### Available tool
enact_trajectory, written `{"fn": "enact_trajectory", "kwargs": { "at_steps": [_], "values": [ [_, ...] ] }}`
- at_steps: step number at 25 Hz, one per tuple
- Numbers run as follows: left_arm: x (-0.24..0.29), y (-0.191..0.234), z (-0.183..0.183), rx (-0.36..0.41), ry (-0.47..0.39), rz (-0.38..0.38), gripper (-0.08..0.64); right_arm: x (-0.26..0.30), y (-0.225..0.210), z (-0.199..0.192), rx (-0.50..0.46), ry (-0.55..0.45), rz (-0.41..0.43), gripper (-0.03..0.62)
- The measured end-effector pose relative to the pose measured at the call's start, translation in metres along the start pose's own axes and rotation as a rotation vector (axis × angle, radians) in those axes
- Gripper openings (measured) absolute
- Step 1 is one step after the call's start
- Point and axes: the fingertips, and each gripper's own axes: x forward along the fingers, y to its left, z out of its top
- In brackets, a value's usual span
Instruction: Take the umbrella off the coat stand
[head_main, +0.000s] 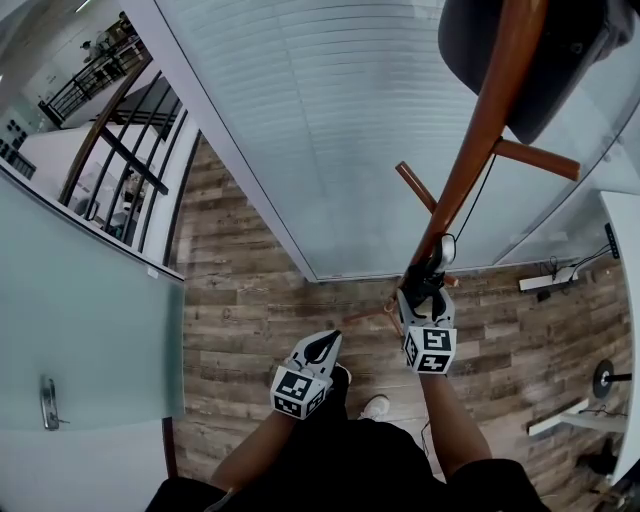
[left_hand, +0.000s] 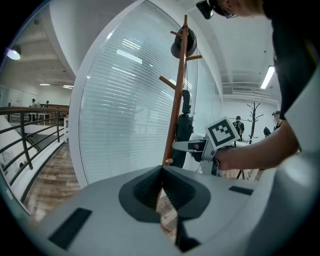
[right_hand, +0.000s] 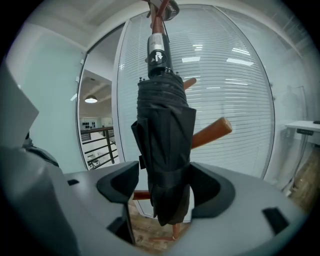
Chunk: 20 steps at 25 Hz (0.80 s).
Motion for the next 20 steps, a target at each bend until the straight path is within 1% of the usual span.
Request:
{"fn": "enact_trajectory", "kwargs": {
  "at_steps": [3,5,7,10,15,20],
  "values": [
    [-0.001,0.002,-0.002,0.001,0.009,-0.003,0.014,0.004,-0.001,0.001,-0.003,0.001,-0.011,0.302],
    [0.000,0.002,-0.004,0.000,0.017,-0.007,0.014,0.003,-0.004,0.001,-0.023,0.000,-0.030,0.301],
    [0.001,0.001,-0.006,-0.004,0.024,-0.016,0.014,0.002,-0.006,0.002,-0.046,-0.007,-0.045,0.265],
    [0.004,-0.002,-0.008,-0.005,0.032,-0.031,0.014,-0.001,-0.007,0.003,-0.061,-0.017,-0.051,0.253],
    [0.008,-0.003,-0.005,0.003,0.032,-0.045,0.014,-0.006,-0.006,0.007,-0.060,-0.037,-0.048,0.245],
    [0.005,-0.004,-0.002,0.001,0.021,-0.044,0.014,-0.014,0.000,0.014,-0.050,-0.051,-0.016,0.242]
  ]
}}
